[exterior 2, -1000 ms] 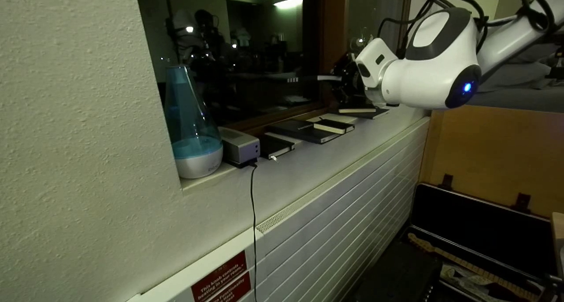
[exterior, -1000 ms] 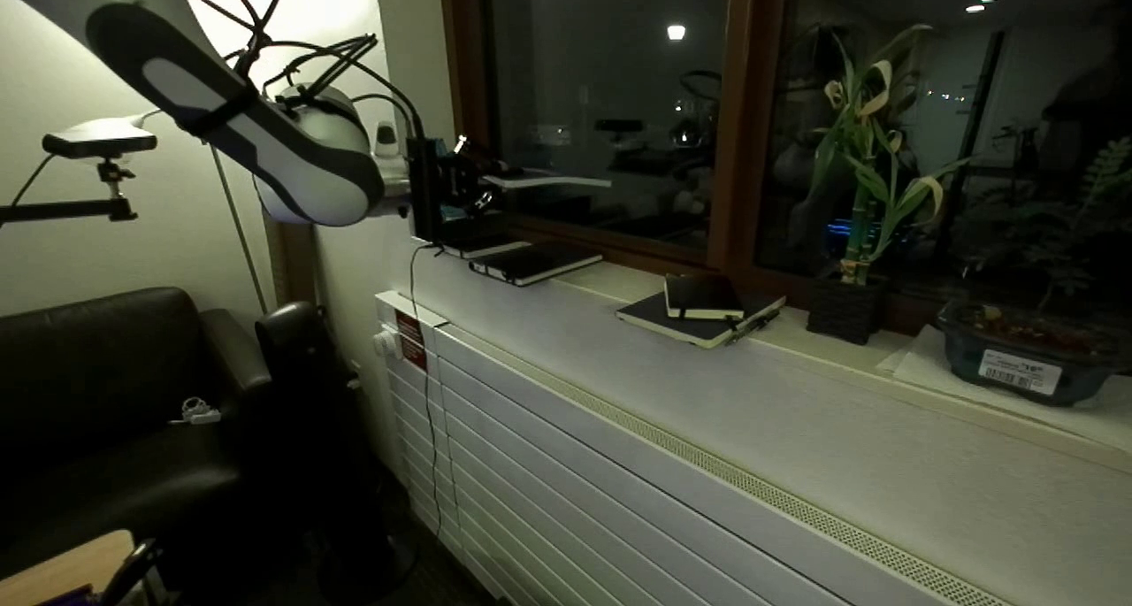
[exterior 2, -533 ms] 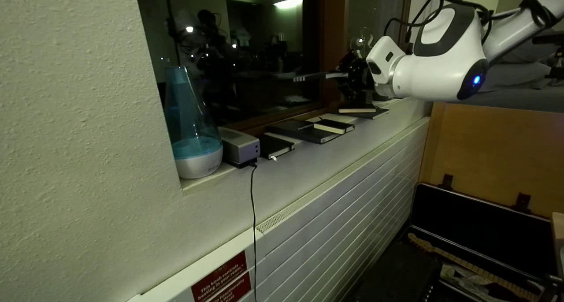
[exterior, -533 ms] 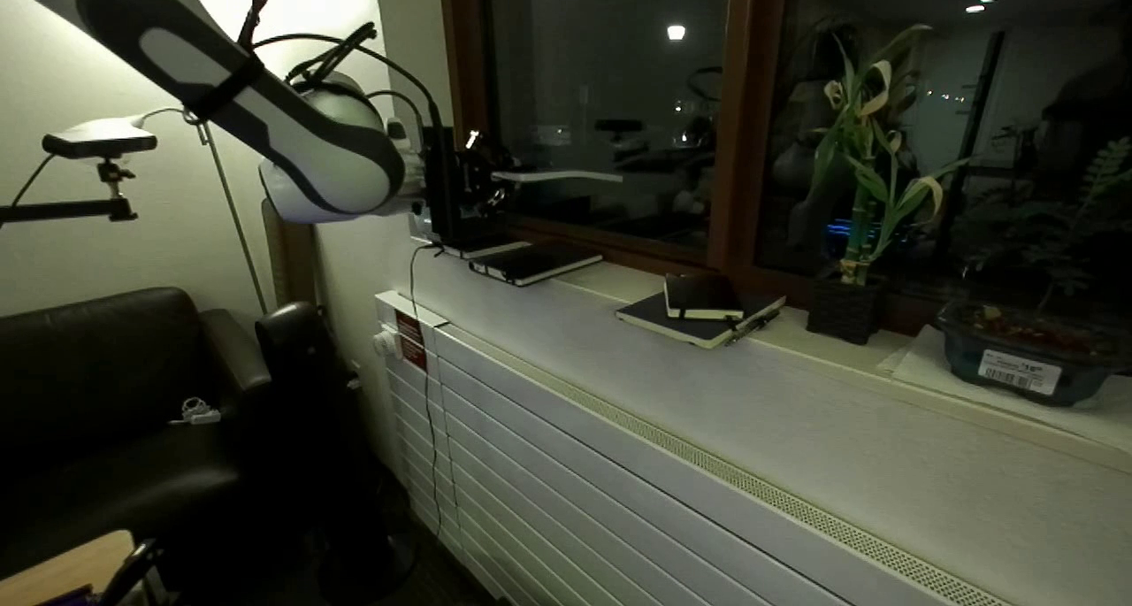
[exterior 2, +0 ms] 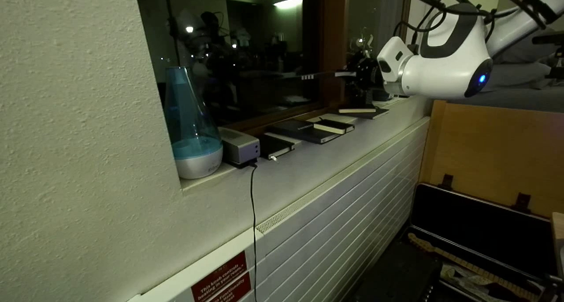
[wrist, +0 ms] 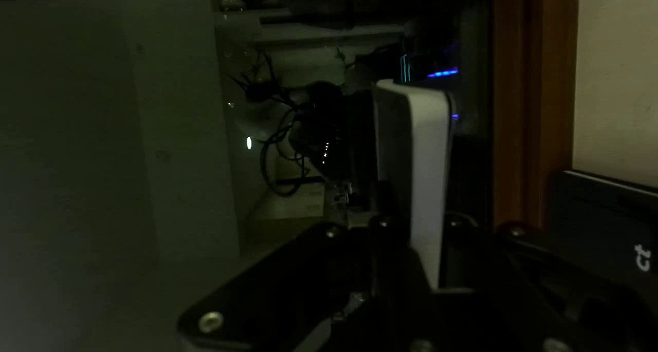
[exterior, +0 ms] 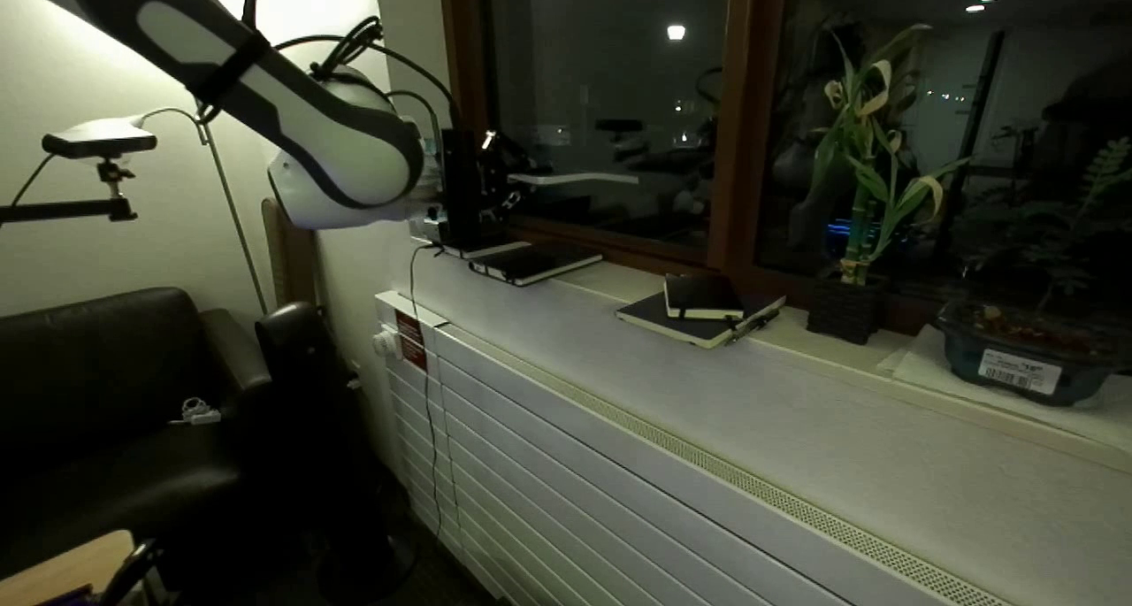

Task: Change the position of the object

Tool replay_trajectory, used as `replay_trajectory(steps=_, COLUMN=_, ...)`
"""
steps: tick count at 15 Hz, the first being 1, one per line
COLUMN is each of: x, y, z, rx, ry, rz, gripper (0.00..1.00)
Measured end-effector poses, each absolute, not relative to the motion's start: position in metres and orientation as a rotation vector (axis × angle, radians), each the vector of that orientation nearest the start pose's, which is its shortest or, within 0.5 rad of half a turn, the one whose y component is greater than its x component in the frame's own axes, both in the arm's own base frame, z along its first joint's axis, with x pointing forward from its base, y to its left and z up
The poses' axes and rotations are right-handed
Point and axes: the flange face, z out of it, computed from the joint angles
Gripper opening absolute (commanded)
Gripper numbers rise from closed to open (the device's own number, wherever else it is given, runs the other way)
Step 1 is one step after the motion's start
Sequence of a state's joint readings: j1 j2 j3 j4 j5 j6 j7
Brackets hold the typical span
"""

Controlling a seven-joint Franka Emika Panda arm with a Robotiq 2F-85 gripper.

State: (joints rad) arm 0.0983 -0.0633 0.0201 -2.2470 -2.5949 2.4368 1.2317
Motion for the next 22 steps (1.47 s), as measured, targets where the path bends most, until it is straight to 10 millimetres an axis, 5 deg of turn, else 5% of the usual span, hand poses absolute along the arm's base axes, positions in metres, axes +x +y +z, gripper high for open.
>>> replay_trajectory(steps=3, x=0.526, y=0.050, z=0.425, rx=1.391, ry=0.974, rz=1.120, gripper=0.03)
replay_trajectory(steps=12, x=0.509, y=0.044, z=0.483, rx=1.434, ry=1.008, rz=1.183, gripper=0.03)
replay_trajectory(steps=22, x=0.517, y=0.011, z=0.498, rx=1.485, ry=0.962, rz=1.180, gripper=0.03)
